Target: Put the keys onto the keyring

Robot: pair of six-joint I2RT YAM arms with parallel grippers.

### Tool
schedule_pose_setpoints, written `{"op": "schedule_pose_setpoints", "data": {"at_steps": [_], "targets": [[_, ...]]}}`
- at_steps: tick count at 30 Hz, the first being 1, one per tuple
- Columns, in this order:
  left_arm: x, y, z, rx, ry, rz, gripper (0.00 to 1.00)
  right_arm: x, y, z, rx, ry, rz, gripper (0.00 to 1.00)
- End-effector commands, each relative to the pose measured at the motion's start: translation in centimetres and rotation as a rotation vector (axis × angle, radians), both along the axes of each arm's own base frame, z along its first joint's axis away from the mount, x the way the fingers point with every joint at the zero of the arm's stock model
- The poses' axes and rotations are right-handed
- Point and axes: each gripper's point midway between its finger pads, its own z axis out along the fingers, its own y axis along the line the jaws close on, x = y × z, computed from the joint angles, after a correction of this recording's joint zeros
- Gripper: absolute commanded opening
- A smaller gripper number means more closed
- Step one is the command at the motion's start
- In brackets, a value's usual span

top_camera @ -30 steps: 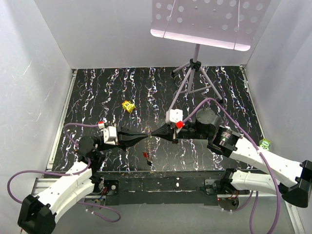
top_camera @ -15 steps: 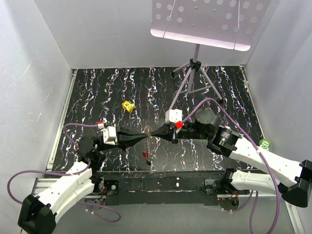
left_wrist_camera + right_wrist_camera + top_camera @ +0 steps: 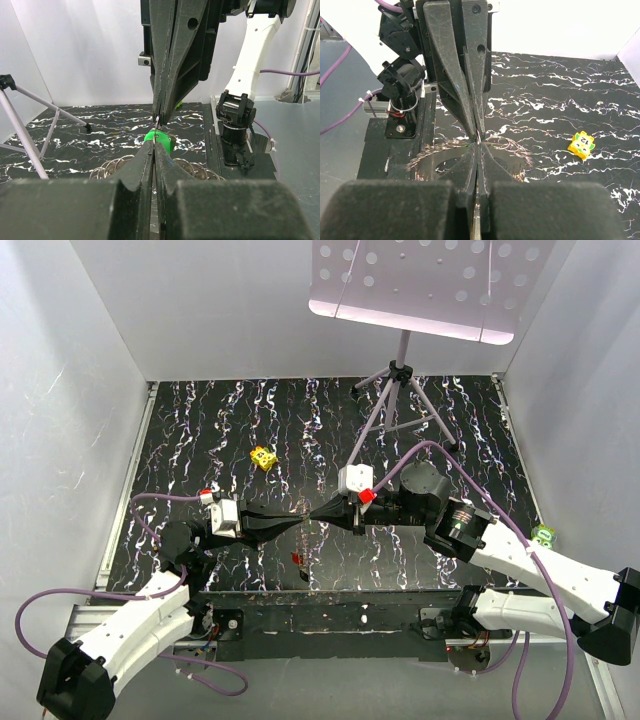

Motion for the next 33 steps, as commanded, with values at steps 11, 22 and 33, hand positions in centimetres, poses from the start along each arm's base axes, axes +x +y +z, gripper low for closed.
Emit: {"op": "schedule_pose_setpoints", "data": {"at_steps": [11,22,33], "targets": [[-0.2,0.5,2.0,-0.061,-0.058,0.009,0.00,0.1,0.1,0.3,0.010,-0.015,0.004,0.01],[0.1,0.6,2.1,-0.066,-0.049,0.020,0.00,0.1,0.1,1.1,0.037,0.003,0.000,0.01],[0.3,0.9,2.4,-0.095,-0.036,0.034,0.00,0.6,0.1,1.4,0.055,0.016,-0.021,0.01]]}}
